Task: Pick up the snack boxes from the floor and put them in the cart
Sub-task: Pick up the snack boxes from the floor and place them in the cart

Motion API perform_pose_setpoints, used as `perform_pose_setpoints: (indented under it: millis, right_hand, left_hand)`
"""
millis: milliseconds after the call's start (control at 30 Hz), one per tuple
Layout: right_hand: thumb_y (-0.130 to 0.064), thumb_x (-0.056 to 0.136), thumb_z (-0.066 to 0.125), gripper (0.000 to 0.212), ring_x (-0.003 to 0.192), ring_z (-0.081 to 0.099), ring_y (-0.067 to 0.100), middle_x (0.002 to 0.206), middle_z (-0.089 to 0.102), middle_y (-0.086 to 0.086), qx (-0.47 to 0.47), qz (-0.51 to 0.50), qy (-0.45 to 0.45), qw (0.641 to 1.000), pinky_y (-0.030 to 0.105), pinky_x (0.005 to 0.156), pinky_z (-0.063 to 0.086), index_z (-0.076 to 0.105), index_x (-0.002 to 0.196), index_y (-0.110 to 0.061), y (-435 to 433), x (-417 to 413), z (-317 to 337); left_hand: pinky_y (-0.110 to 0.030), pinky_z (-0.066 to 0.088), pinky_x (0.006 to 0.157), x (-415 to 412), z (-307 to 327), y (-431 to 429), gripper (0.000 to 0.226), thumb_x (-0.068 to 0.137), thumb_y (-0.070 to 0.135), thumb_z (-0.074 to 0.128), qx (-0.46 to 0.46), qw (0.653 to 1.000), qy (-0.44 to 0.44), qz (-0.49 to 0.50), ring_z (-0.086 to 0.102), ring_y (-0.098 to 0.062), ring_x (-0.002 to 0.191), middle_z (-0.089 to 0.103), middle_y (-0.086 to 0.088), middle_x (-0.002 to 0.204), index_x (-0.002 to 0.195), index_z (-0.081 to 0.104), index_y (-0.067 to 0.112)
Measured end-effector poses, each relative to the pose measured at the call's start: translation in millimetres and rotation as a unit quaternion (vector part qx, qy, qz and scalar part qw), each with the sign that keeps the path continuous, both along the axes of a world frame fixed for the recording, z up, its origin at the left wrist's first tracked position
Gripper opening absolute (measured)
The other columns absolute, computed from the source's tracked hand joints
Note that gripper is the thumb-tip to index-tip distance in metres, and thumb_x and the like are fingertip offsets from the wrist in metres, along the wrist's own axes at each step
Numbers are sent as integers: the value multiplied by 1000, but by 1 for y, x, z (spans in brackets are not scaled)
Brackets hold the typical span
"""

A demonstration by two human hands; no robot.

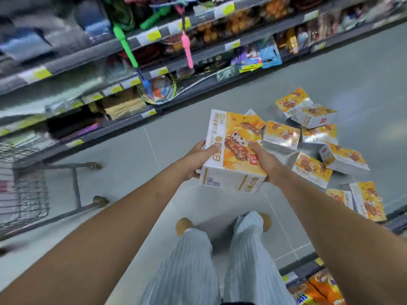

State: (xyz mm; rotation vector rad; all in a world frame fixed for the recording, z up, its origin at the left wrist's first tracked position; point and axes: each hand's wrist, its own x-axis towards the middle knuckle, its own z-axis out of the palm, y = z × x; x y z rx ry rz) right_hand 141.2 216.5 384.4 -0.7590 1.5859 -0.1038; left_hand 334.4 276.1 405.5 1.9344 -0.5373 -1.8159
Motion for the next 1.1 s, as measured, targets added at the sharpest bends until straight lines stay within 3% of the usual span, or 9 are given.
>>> perform_pose_setpoints:
  millis: [167, 367, 500, 633, 733, 833, 933, 1033, 1100]
  right_hand:
    - [-62, 88, 51, 49, 62, 62, 20, 73, 65, 4, -30, 117, 10, 993, 29, 57, 49, 62, 98, -15, 34, 133, 24]
    - [-64, 88, 48, 52, 67, 63, 19, 81, 66, 5, -63, 232, 7, 971, 28, 56, 48, 61, 103, -15, 82, 268, 49]
    - [-68, 84, 50, 65, 82, 68, 24, 98, 71, 8, -88, 296, -10, 951, 36, 77, 56, 64, 115, -12, 117, 357, 67]
    - [-76, 78, 49, 81, 112, 60, 27, 125, 62, 5, -124, 363, -28, 923, 45, 105, 43, 55, 127, -11, 143, 441, 76]
    - [-90, 59, 45, 106, 117, 57, 25, 133, 58, 3, -129, 403, -38, 905, 45, 106, 41, 52, 134, -15, 166, 515, 79]
    - [-78, 80, 42, 83, 117, 52, 24, 126, 53, -3, -145, 455, -57, 877, 40, 106, 38, 51, 135, -17, 195, 583, 88]
    - [-68, 89, 41, 79, 127, 47, 29, 141, 48, 10, -139, 485, -57, 861, 39, 108, 36, 45, 141, -9, 223, 655, 86]
    - [-62, 93, 40, 74, 131, 44, 29, 134, 50, 6, -125, 513, -63, 847, 35, 101, 33, 43, 142, -6, 252, 706, 85]
    - [-67, 91, 39, 79, 131, 44, 29, 141, 47, 6, -113, 545, -64, 828, 34, 101, 33, 40, 144, -9, 276, 743, 78]
  left_hand:
    - [-39, 50, 81, 115, 19, 76, 52, 89, 57, 50, -16, 995, -3, 103, 63, -22, 97, 67, 1, 113, 135, 37, 36]
    - [-40, 53, 79, 220, 38, 160, 49, 88, 55, 54, -51, 970, -31, 234, 65, -21, 90, 70, 2, 102, 131, 45, 32]
    - [-49, 49, 95, 280, 51, 215, 63, 81, 63, 58, -73, 944, -66, 316, 64, -22, 104, 67, 0, 118, 133, 45, 31]
    - [-51, 42, 104, 348, 52, 256, 104, 45, 87, 59, -88, 920, -111, 364, 54, -22, 122, 53, 6, 138, 137, 42, 41]
    - [-45, 42, 105, 408, 61, 285, 89, 57, 78, 60, -97, 899, -145, 402, 57, -18, 118, 57, 7, 135, 135, 47, 37]
    - [-44, 42, 105, 458, 76, 314, 70, 69, 70, 60, -107, 884, -157, 427, 58, -18, 116, 60, 7, 129, 129, 52, 35]
    - [-43, 46, 99, 513, 85, 351, 41, 84, 56, 58, -100, 864, -140, 473, 59, -19, 110, 62, 7, 122, 120, 54, 34]
    - [-49, 49, 95, 557, 82, 386, 71, 68, 66, 66, -76, 849, -132, 505, 62, -24, 110, 61, 0, 128, 129, 51, 33]
    - [-43, 55, 82, 587, 77, 411, 68, 68, 66, 67, -58, 836, -126, 530, 65, -23, 102, 63, -1, 123, 126, 53, 33]
